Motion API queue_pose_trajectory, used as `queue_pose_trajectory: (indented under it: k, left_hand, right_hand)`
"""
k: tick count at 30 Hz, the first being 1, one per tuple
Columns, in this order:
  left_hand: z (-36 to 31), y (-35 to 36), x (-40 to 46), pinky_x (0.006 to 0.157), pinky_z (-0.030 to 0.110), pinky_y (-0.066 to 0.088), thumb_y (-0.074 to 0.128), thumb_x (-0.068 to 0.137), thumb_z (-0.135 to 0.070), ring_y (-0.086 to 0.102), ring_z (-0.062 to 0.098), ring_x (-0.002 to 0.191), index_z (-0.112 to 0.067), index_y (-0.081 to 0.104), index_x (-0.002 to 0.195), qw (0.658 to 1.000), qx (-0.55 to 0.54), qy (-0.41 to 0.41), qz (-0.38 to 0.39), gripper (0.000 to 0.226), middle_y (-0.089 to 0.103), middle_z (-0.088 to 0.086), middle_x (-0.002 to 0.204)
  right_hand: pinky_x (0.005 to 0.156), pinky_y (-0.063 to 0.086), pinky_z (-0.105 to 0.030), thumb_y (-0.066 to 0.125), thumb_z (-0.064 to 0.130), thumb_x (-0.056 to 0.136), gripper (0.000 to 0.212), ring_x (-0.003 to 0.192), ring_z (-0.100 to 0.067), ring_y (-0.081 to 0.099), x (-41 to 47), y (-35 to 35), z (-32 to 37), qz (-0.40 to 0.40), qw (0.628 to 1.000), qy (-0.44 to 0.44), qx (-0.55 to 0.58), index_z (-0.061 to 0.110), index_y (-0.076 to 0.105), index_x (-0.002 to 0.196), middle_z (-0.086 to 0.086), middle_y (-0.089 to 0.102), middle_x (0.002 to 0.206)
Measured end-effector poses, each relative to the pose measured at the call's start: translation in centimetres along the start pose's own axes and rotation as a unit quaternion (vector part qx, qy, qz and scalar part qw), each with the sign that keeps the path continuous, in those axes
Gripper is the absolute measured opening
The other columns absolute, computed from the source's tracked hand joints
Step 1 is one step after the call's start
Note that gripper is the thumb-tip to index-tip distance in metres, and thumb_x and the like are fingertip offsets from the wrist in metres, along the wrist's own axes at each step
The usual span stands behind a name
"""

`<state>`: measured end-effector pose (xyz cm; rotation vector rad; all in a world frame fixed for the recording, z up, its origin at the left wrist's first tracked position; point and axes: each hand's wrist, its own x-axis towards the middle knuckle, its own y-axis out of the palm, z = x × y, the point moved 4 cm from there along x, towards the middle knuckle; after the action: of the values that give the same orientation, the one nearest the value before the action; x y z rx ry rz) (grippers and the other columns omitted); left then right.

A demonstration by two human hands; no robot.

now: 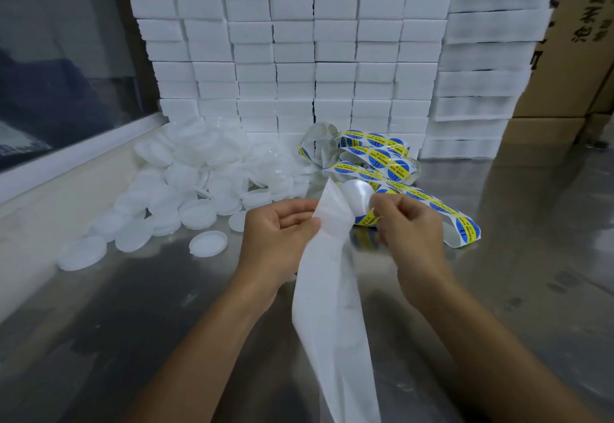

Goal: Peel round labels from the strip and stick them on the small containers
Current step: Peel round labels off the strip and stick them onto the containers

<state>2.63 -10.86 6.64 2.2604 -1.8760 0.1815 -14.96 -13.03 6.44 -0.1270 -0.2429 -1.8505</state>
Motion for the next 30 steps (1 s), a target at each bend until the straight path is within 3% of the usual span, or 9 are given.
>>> queue_pose_trajectory:
  k: [3, 6, 8, 10, 12, 17, 21, 27, 30]
  left_hand:
    - [0.1, -1.3, 0.6, 0.057, 0.02, 0.051, 0.07, 0.084, -0.008, 0.062, 0.005, 0.06, -0.021, 0.072, 0.076, 0.997, 0.019, 0.012, -0.08, 0.015, 0.073, -0.005, 0.069]
    - [-0.3, -3.7, 1.2, 0.05, 0.02, 0.038, 0.062, 0.089, -0.023, 0.048, 0.002, 0.049, -0.02, 0.06, 0.057, 0.961, 0.14, 0.086, -0.224, 0.032, 0.058, -0.014, 0.049]
    - [-0.4, -5.2, 1.5, 0.052, 0.027, 0.034, 0.052, 0.092, -0.026, 0.046, 0.011, 0.056, -0.014, 0.06, 0.063, 0.92, 0.265, 0.08, -0.279, 0.032, 0.056, -0.009, 0.055]
    - [0.3, -6.3, 1.9, 0.065, 0.032, 0.04, 0.048, 0.089, -0.019, 0.054, 0.022, 0.075, -0.014, 0.067, 0.088, 0.872, 0.413, 0.025, -0.262, 0.019, 0.065, 0.0, 0.085]
    - [1.3, -7.1, 2.1, 0.09, 0.042, 0.038, 0.051, 0.084, -0.018, 0.052, 0.031, 0.107, -0.018, 0.061, 0.11, 0.811, 0.543, -0.045, -0.215, 0.027, 0.059, 0.008, 0.115]
    - [2.6, -8.7, 2.3, 0.096, 0.044, 0.039, 0.057, 0.085, -0.026, 0.049, 0.035, 0.117, -0.012, 0.06, 0.11, 0.761, 0.61, -0.126, -0.18, 0.029, 0.057, 0.013, 0.12]
    - [2.4, -9.1, 2.2, 0.08, 0.043, 0.051, 0.059, 0.084, -0.021, 0.06, 0.037, 0.092, -0.006, 0.066, 0.082, 0.778, 0.588, -0.086, -0.204, 0.016, 0.066, 0.016, 0.092]
    - [0.8, -8.7, 2.2, 0.081, 0.044, 0.04, 0.058, 0.087, -0.009, 0.05, 0.036, 0.105, -0.008, 0.063, 0.096, 0.761, 0.591, -0.007, -0.268, 0.01, 0.059, 0.015, 0.106]
    - [-1.0, -7.5, 2.0, 0.078, 0.034, 0.038, 0.055, 0.089, -0.002, 0.051, 0.026, 0.1, -0.011, 0.057, 0.093, 0.84, 0.428, 0.146, -0.302, 0.01, 0.059, 0.005, 0.098]
  right_hand:
    - [0.047, 0.044, -0.019, 0.065, 0.013, 0.088, 0.018, 0.048, -0.008, 0.047, 0.3, -0.8, -0.4, -0.024, 0.984, 0.117, 0.132, 0.014, 0.064, 0.071, 0.002, 0.056, 0.059]
    - [0.053, 0.051, -0.015, 0.065, 0.012, 0.091, 0.015, 0.055, -0.005, 0.062, 0.1, -0.9, -0.1, -0.008, 0.976, 0.118, 0.183, 0.012, 0.067, 0.076, 0.004, 0.069, 0.064]
    - [0.059, 0.053, -0.014, 0.064, 0.012, 0.091, 0.016, 0.065, -0.006, 0.068, 0.0, -0.7, 0.2, 0.001, 0.976, 0.101, 0.191, 0.014, 0.069, 0.076, 0.003, 0.073, 0.072]
    - [0.065, 0.055, -0.015, 0.066, 0.012, 0.091, 0.014, 0.073, -0.008, 0.07, -0.2, -0.5, 0.4, 0.007, 0.976, 0.089, 0.196, 0.015, 0.072, 0.078, 0.001, 0.075, 0.078]
    - [0.068, 0.056, -0.016, 0.068, 0.012, 0.089, 0.012, 0.078, -0.01, 0.071, -0.3, -0.4, 0.5, 0.009, 0.977, 0.081, 0.2, 0.016, 0.074, 0.079, 0.0, 0.075, 0.081]
    - [0.062, 0.052, -0.015, 0.073, 0.008, 0.084, 0.009, 0.074, -0.008, 0.07, -0.3, -0.3, 0.6, 0.02, 0.981, 0.057, 0.187, 0.016, 0.075, 0.085, 0.002, 0.074, 0.078]
    - [0.062, 0.051, -0.015, 0.076, 0.005, 0.08, 0.018, 0.075, -0.006, 0.07, -0.3, -0.1, 0.6, 0.023, 0.986, 0.043, 0.158, 0.018, 0.074, 0.093, 0.004, 0.076, 0.082]
    - [0.056, 0.048, -0.011, 0.077, 0.0, 0.077, 0.027, 0.069, 0.0, 0.069, -0.3, -0.3, 0.5, 0.01, 0.988, 0.036, 0.151, 0.018, 0.073, 0.096, 0.008, 0.076, 0.079]
    - [0.056, 0.048, -0.01, 0.078, 0.0, 0.076, 0.027, 0.07, 0.001, 0.069, -0.2, -0.4, 0.5, 0.003, 0.988, 0.035, 0.147, 0.019, 0.073, 0.094, 0.008, 0.077, 0.08]
